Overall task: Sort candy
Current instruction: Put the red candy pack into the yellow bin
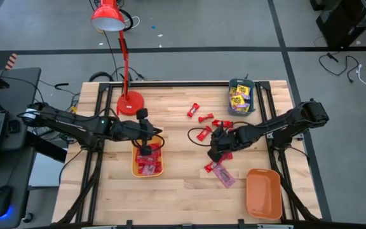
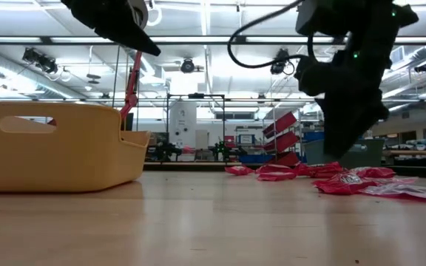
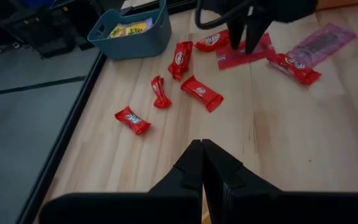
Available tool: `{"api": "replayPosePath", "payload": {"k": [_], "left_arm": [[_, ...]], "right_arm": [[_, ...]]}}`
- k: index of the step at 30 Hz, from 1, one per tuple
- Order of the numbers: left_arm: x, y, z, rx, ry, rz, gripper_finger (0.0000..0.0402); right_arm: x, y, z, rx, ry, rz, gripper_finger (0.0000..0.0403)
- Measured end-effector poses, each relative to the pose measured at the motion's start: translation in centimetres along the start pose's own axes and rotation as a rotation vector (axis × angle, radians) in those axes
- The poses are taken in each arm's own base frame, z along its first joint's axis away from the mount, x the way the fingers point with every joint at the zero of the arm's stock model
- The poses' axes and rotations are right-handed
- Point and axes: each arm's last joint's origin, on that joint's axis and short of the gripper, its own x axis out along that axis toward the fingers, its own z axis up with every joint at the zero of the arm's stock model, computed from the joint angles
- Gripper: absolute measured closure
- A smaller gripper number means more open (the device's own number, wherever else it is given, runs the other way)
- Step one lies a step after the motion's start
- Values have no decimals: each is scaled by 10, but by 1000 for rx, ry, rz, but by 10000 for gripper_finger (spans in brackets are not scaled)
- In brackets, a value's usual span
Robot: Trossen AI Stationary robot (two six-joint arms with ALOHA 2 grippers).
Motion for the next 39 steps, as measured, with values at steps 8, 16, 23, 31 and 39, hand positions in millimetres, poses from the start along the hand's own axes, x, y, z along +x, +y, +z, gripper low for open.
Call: {"api": "replayPosePath", "payload": {"k": [8, 16, 23, 31, 39], "left_arm": [[6, -3, -5, -36, -52, 3, 396], [5, -4, -2, -78, -83, -2, 396], [5, -4, -2, -85, -89, -3, 396], [5, -4, -2, -120, -89, -6, 396], [4, -8, -1, -132, -101, -24, 396]], "right_arm": [[16, -10, 1, -30, -63, -58, 251], [45, -6, -6, -71, -51, -124, 252], [51, -5, -7, -44, -47, -141, 275], [51, -4, -9, -34, -53, -133, 393], [37, 3, -16, -70, -134, -86, 402]]}}
